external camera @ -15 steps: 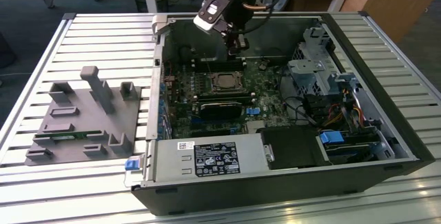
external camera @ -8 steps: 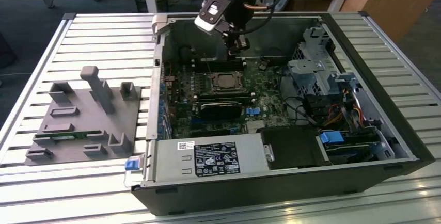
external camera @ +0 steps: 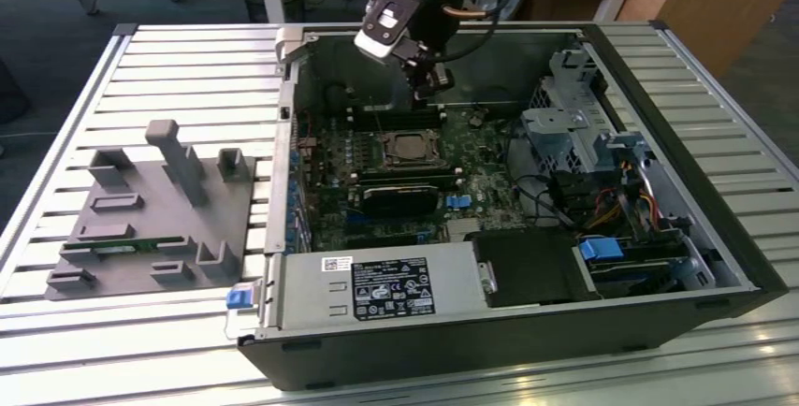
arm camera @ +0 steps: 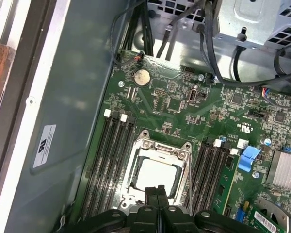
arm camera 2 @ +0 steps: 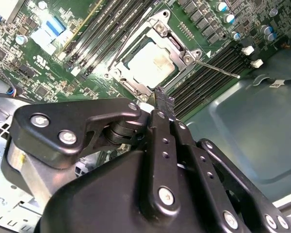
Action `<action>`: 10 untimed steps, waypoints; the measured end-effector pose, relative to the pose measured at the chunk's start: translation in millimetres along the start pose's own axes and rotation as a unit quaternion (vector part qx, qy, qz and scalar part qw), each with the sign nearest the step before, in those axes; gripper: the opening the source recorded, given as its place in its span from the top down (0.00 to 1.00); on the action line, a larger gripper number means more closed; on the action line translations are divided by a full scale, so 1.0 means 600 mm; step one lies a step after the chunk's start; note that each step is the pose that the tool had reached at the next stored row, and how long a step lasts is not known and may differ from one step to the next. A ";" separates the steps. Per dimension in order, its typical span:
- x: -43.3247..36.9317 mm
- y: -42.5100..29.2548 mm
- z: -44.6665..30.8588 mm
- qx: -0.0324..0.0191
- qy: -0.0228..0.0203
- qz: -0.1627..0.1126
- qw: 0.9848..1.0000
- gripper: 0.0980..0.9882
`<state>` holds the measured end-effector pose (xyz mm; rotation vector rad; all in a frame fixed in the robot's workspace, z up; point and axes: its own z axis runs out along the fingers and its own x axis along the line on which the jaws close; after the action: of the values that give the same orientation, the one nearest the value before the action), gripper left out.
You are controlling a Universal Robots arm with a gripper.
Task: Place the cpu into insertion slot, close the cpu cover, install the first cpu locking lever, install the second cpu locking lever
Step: 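Install the first cpu locking lever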
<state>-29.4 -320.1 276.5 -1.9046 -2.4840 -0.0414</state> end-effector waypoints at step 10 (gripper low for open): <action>0.000 0.000 0.000 0.001 0.000 -0.021 1.000 0.98</action>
<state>-29.4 -320.1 276.5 -1.8521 -2.5227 -0.0410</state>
